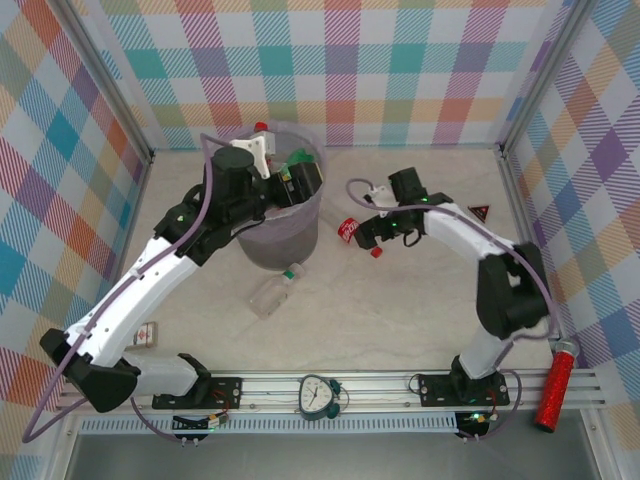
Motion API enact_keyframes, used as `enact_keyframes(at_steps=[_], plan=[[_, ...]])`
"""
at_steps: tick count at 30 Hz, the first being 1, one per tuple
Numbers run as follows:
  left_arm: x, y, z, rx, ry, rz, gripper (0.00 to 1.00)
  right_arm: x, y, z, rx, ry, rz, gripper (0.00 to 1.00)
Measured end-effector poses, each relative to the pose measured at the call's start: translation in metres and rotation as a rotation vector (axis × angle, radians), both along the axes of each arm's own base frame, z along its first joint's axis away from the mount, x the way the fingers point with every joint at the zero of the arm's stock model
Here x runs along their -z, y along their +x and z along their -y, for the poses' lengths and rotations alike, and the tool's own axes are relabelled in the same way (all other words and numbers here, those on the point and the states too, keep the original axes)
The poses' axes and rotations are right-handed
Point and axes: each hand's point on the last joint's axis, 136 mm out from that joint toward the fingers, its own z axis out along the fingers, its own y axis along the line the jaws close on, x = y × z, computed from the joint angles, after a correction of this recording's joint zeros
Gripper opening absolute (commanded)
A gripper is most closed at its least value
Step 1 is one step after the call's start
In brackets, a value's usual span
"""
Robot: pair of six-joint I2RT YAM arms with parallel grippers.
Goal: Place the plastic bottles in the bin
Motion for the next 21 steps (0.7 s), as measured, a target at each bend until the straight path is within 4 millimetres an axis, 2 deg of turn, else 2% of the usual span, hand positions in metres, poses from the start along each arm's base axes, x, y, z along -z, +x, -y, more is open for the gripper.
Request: enact_keyframes(at_steps=[3,7,12,15,19,21], plan=[[0.0,-0.005,-0.009,-0.017,0.025,0.001,0.89,0.024,0.012,-0.017,-0.038,-0.046,-0.025,0.99],[0.0,-0.008,-0.016,-0.032,0.043,0.003,0.89,0.044,0.027,-0.036,-0.063,-0.071,-0.034,0.99],[-0.003,-0.011,-0.023,-0.045,0.048,0.01,0.89,0.068,0.027,-0.038,-0.078,-0.111,-0.071,0.85],[-0.002,-0.01,-0.024,-0.048,0.051,0.007,0.89,0.069,0.025,-0.037,-0.082,-0.117,-0.083,0.73],[-0.001,-0.009,-0.025,-0.052,0.052,0.006,0.89,0.067,0.024,-0.036,-0.081,-0.122,-0.083,0.67],[-0.001,-0.009,-0.025,-0.052,0.052,0.006,0.89,0.061,0.02,-0.031,-0.073,-0.123,-0.076,0.62]])
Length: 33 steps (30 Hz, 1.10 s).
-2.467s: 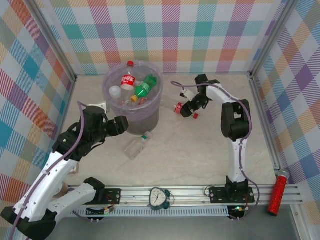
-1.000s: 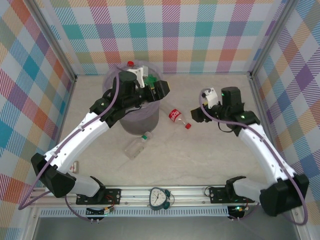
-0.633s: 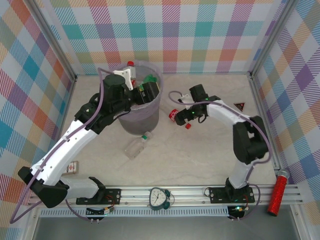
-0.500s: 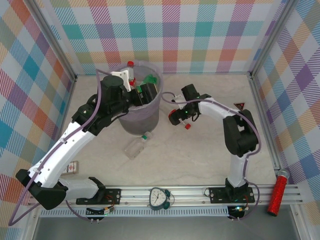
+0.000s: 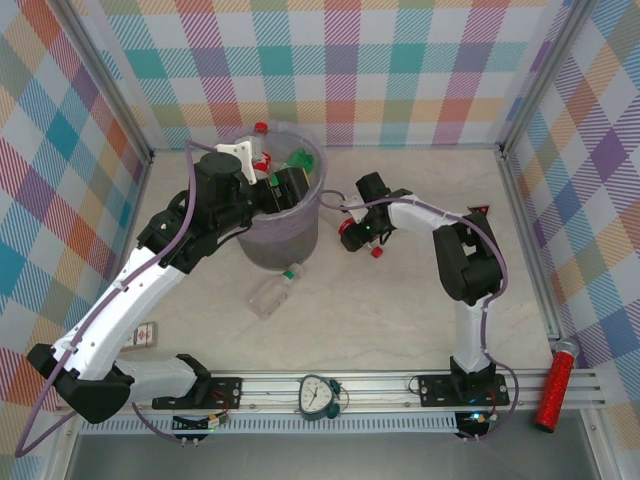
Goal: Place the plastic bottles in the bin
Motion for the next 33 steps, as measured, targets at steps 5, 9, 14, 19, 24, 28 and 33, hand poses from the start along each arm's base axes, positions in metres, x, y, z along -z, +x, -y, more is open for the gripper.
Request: enact_keyframes(at_steps=[5,9,14,19,24,28,33], plan=[[0.0,0.0,0.003,0.011,-0.007,-0.001,0.89,-0.04,-0.018,0.024,0.039,0.035,0.053,0.59],[-0.002,0.005,0.011,0.03,-0.035,0.001,0.89,-0.093,-0.025,0.047,0.098,0.106,0.166,0.58],[0.001,0.017,0.029,0.055,-0.092,-0.016,0.9,-0.151,-0.055,0.059,0.124,0.223,0.292,0.57],[0.017,0.035,0.053,0.079,-0.136,-0.059,0.9,-0.198,-0.089,0.055,0.134,0.388,0.37,0.56],[0.039,0.049,0.087,0.126,-0.172,-0.104,0.94,-0.231,-0.112,0.047,0.112,0.509,0.4,0.56],[0.042,0.051,0.114,0.188,-0.216,-0.106,0.97,-0.233,-0.118,0.042,0.112,0.55,0.364,0.57],[0.034,0.044,0.137,0.251,-0.249,-0.086,0.96,-0.234,-0.125,0.032,0.082,0.587,0.328,0.57]])
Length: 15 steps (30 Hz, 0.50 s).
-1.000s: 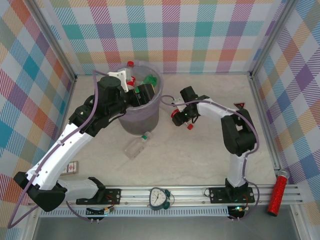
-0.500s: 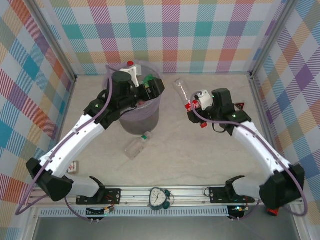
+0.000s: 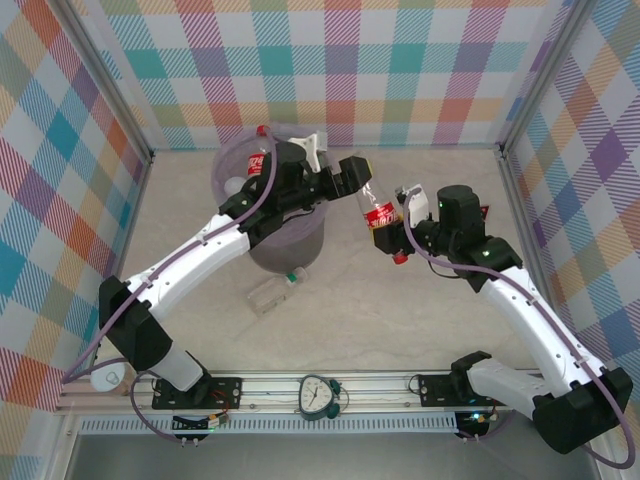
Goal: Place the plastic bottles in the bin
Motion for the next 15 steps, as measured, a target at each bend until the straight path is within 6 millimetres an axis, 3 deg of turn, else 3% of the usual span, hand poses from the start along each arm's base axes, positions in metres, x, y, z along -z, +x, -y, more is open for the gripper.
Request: enact_keyframes(at_steps=[3,8,15], plan=[[0.005,-0.006,0.01,0.032,0.0,-0.014,0.93,0.001,-0.002,-0.003,-0.016,0.007,-0.011,0.57],[0.013,-0.005,0.015,0.042,0.016,-0.027,0.78,0.002,-0.003,-0.007,-0.034,0.018,-0.023,0.58],[-0.001,-0.004,0.013,0.036,0.023,0.001,0.61,-0.01,-0.004,-0.009,-0.047,0.035,-0.001,0.64]])
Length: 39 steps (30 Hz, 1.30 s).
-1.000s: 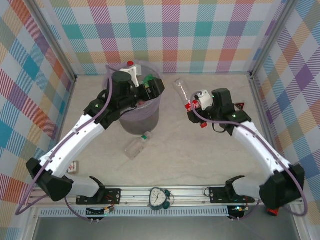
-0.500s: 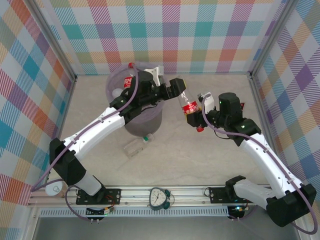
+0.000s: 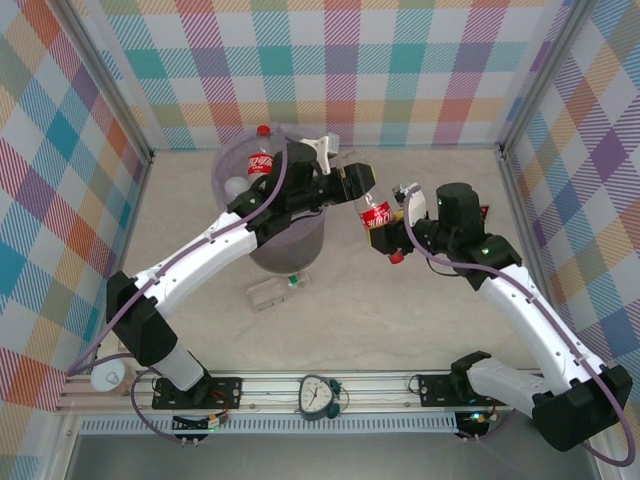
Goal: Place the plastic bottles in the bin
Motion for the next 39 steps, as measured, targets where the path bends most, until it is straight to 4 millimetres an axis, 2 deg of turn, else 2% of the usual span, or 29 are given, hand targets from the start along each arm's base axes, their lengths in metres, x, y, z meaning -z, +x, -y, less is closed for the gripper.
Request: enact_keyframes(at_steps=[3,6,9,16,23,28,33,36,39], plan=[[-0.013,0.001,-0.001,-0.002,-0.01,0.025,0.54,-0.012,0.0,-0.001,-0.004,0.012,0.023,0.71],[-0.025,0.001,-0.002,-0.001,-0.016,0.052,0.48,-0.023,-0.002,-0.001,-0.014,0.022,0.04,0.86],[-0.034,0.003,-0.004,-0.006,-0.021,0.071,0.47,-0.033,-0.005,-0.002,-0.023,0.032,0.055,0.98],[-0.042,0.016,-0.019,-0.038,-0.013,0.1,0.45,-0.051,-0.006,0.008,0.022,0.003,0.085,0.99],[-0.065,0.053,-0.067,-0.167,-0.016,0.15,0.43,-0.077,-0.019,0.037,0.135,-0.024,0.152,0.99],[-0.098,0.073,-0.112,-0.302,0.008,0.236,0.41,-0.07,-0.018,0.042,0.16,-0.048,0.135,0.99],[-0.14,0.076,-0.155,-0.438,0.115,0.36,0.34,-0.046,-0.015,0.043,0.166,-0.086,0.075,0.99],[-0.146,0.075,-0.167,-0.473,0.193,0.399,0.3,-0.04,-0.016,0.044,0.167,-0.1,0.061,0.99],[-0.139,0.081,-0.167,-0.463,0.279,0.4,0.28,-0.039,-0.015,0.045,0.171,-0.106,0.059,0.99]])
